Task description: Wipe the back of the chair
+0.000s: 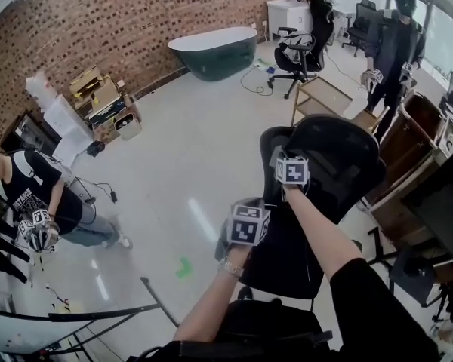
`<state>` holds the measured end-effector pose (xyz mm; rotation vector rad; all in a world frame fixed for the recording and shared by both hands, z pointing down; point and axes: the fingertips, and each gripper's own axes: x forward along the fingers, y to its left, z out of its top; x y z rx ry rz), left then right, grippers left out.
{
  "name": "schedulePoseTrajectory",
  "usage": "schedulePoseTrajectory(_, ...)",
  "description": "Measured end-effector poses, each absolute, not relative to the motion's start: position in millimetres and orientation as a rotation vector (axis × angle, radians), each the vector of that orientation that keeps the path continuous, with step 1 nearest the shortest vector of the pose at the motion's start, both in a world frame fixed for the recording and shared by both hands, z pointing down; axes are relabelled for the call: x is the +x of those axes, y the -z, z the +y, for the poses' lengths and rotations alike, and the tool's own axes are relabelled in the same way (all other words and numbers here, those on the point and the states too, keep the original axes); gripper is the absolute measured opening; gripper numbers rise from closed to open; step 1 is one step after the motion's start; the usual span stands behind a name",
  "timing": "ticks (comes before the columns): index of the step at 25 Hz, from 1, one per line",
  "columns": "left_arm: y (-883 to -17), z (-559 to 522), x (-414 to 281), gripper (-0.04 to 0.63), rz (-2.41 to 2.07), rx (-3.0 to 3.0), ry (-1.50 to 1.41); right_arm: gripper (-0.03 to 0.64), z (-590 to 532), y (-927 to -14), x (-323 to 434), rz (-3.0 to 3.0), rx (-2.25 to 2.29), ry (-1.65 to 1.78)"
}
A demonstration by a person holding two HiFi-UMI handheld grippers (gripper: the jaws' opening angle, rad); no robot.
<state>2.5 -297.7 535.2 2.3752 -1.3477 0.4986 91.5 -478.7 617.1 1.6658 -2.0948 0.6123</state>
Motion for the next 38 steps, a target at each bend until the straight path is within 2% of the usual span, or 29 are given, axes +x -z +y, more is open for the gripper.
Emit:
schedulePoseTrajectory(7,-533.4,-311.2,-10.9,-0.008,-1.369,2.361,-0.465,0.029,-472.4,-615.2,197.7,-1.937,1.871,-0.524)
schedulePoseTrajectory(17,-530.8,-305.0,44.3,-0.008,-1.22,2.462,-0.465,0.029,-378.4,-619.0,423.1,-1.553,2.196,-0.583)
schedulePoseTrajectory(23,-532.8,-293.1,54.8,-0.008,-1.183,2.486,-0.489,0.029,-313.4,-624.9,505.9,-1.375,2.284,-0.684)
schedulePoseTrajectory(25,-531.9,-291.9,53.6,-0.008,-1.189,2.485,-0.485,0.029,-312.0,-620.7,492.6,-1.438,2.281,-0.672)
schedulePoseTrajectory(28,-528.5,-291.3,57.3,-0.008,-1.192,2.496,-0.464,0.029,-329.3,-621.7,423.3,-1.648,2.18,-0.632)
schedulePoseTrajectory(32,-526.1,-287.3,61.2,-0.008,-1.186,2.502,-0.457,0.029,-353.3,-608.4,287.0,-1.886,1.97,-0.543)
schedulePoseTrajectory(36,-526.7,-283.4,54.5,-0.008,-1.202,2.482,-0.456,0.029,-383.9,-526.6,139.2,-2.251,1.743,-0.325)
schedulePoseTrajectory(38,-528.2,-282.7,48.8,-0.008,-1.214,2.469,-0.461,0.029,-396.5,-491.5,93.4,-2.366,1.667,-0.27)
